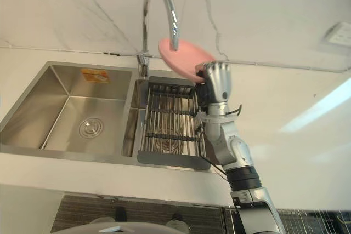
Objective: Walk over to the sink, pick up the cup, carry it to the dishwasher, place the cup inside the dishwasher, then close the dishwasher door
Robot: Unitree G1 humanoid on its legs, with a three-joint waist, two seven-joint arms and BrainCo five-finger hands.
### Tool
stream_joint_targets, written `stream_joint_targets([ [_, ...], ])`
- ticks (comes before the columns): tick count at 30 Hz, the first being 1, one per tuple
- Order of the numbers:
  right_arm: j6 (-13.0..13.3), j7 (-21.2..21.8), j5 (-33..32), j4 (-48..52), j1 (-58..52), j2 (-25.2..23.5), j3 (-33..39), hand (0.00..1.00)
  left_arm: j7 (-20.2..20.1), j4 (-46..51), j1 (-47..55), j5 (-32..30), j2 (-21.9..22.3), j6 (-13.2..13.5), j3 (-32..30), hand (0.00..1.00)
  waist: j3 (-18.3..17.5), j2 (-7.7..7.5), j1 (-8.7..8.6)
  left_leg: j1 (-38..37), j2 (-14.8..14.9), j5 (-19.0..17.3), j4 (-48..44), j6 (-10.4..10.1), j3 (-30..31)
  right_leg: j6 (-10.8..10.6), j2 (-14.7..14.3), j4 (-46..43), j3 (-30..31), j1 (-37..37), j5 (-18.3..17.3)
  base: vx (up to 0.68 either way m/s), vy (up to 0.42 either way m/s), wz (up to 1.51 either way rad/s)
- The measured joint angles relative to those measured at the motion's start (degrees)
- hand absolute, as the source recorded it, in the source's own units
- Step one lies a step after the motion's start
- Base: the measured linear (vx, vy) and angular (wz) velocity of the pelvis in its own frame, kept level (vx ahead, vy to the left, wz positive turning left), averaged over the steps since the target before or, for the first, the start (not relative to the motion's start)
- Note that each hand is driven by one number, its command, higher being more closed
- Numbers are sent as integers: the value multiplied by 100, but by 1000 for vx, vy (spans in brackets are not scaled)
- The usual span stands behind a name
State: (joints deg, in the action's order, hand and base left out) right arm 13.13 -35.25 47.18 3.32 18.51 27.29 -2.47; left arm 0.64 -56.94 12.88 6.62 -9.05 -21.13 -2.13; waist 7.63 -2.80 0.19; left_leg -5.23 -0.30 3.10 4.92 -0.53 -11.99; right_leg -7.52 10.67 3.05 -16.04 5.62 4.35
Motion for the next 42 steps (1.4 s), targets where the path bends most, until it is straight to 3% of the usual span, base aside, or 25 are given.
stream_joint_targets([
  [5, 286, 137, 71, 517, -568, 266, 189, 100, 2, -17, 7, 11, -1, 3, -12, 0, -12, -7, -60, 10, 10, -13, -1, -7, -235, 40, -12, -17, 257, -163, 40, -15, 11, -23],
  [9, 346, 221, 228, 765, -1192, 298, 965, 100, -9, -39, 54, 199, -32, 27, -14, 0, -21, -24, -81, 12, -18, -34, -36, 21, -377, -4, -4, -25, 330, -212, 115, 6, 12, -6],
  [11, 253, 154, 167, 765, -1316, 254, 1475, 100, -15, -31, 111, 285, -47, 38, -24, 0, -24, -41, -124, 37, -15, -74, -36, 9, -580, 5, -4, -123, 584, -446, 131, -8, 27, -70],
  [14, 13, -147, 76, 691, -1608, 261, 2352, 100, -14, -63, 158, 442, -87, 23, -60, 0, -5, -123, -396, 118, -43, -152, -37, 10, -1004, 90, -17, -151, 993, -810, 217, -17, 37, -81],
  [16, 1, -313, 43, 686, -2076, 253, 2565, 100, -15, -130, 155, 473, -119, -32, -240, 0, -9, -207, -543, 58, -23, -209, -38, -6, -1330, 295, -45, -76, 1076, -924, 262, -18, 26, -90],
  [17, 86, -429, 48, 685, -2348, 252, 2571, 100, -8, -185, 155, 583, -135, -76, -316, 0, 0, -289, -550, -7, 26, -255, -38, -24, -1523, 539, -50, -95, 916, -979, 238, 4, 2, -101],
  [18, 216, -526, 46, 686, -2577, 234, 2568, 100, -8, -241, 141, 683, -146, -128, -463, 0, -45, -272, -595, -76, 101, -291, -38, -53, -1712, 781, -26, -173, 597, -992, 175, 7, -3, -97],
  [19, 284, -550, 46, 686, -2666, 229, 2568, 100, -6, -239, 143, 695, -156, -135, -485, 0, -53, -304, -636, -103, 130, -303, -36, -57, -1790, 887, -6, -244, 420, -1023, 98, 14, -5, -69],
  [20, 362, -607, 56, 685, -2771, 219, 2568, 100, -11, -229, 140, 707, -155, -132, -572, 0, -70, -358, -680, -90, 182, -310, -36, -57, -1819, 1160, 17, -396, 166, -1140, -134, 16, 1, -52],
  [21, 431, -696, 57, 684, -2848, 136, 2570, 100, -47, -214, 106, 725, -148, -118, -681, 0, -110, -278, -716, -34, 350, -313, -37, -42, -1884, 1381, 0, -542, -154, -1157, -522, -21, -26, -44],
  [22, 495, -795, 57, 579, -2879, 4, 2557, 100, -100, -205, 37, 725, -131, -111, -670, 0, -97, -214, -732, 25, 501, -341, -33, -30, -1917, 1272, 3, -764, -317, -1187, -471, -16, -50, -22],
  [23, 522, -840, 57, 477, -2871, -38, 2539, 100, -108, -176, 2, 726, -167, -103, -669, 0, -132, -346, -722, 53, 518, -374, -112, -75, -1893, 1231, 2, -809, -362, -1146, -399, 5, -94, -3],
  [24, 516, -896, 65, 291, -2870, -74, 2450, 100, -121, -47, 13, 729, -297, -91, -679, 0, -218, -552, -651, 140, 432, -457, -325, -155, -1899, 1019, 92, -648, -353, -1019, -240, 69, -92, -3],
  [25, 488, -930, 67, 188, -2828, -95, 2399, 100, -129, -31, -15, 754, -330, -75, -672, 0, -255, -637, -581, 177, 423, -510, -454, -177, -1943, 675, 123, -482, -341, -988, 52, 108, -109, -10],
  [27, 206, -974, 66, -2, -2645, -112, 2124, 100, -134, 3, -108, 867, -296, 24, -672, 0, -279, -638, -447, 327, 529, -588, -782, -205, -1958, 363, 46, -231, -343, -935, 301, 84, -91, -10],
  [28, 134, -952, 64, -4, -2617, -117, 2092, 100, -131, 13, -111, 915, -267, 60, -673, 0, -274, -624, -424, 333, 559, -603, -822, -219, -1954, 363, 19, -207, -342, -915, 313, 33, -57, -3],
  [30, -61, -826, 36, -62, -2623, -140, 2095, 100, -84, 13, -90, 1017, -161, 110, -672, 0, -223, -373, -377, 345, 643, -638, -898, -259, -1937, 366, -59, -159, -346, -863, 316, 23, -32, -3],
  [33, -215, -730, -91, -607, -2702, -164, 2184, 100, -63, 12, -74, 1024, -96, 111, -653, 0, -227, -232, -391, 295, 719, -674, -950, -307, -1904, 363, -132, -74, -349, -763, 315, 3, -12, -6],
  [37, -390, -731, -295, -1113, -2915, -255, 2402, 100, 13, 17, -18, 1134, -53, 112, -641, 0, -204, -193, -452, 207, 727, -723, -991, -331, -1867, 340, -146, 7, -336, -665, 307, -50, 20, -6],
  [42, -789, -795, -423, -1255, -3004, -553, 2810, 100, 56, 23, 32, 1279, -3, 109, -629, 0, -157, -54, -535, 217, 664, -781, -996, -343, -1937, 312, -84, 186, -276, -661, 395, -76, 55, -6],
])
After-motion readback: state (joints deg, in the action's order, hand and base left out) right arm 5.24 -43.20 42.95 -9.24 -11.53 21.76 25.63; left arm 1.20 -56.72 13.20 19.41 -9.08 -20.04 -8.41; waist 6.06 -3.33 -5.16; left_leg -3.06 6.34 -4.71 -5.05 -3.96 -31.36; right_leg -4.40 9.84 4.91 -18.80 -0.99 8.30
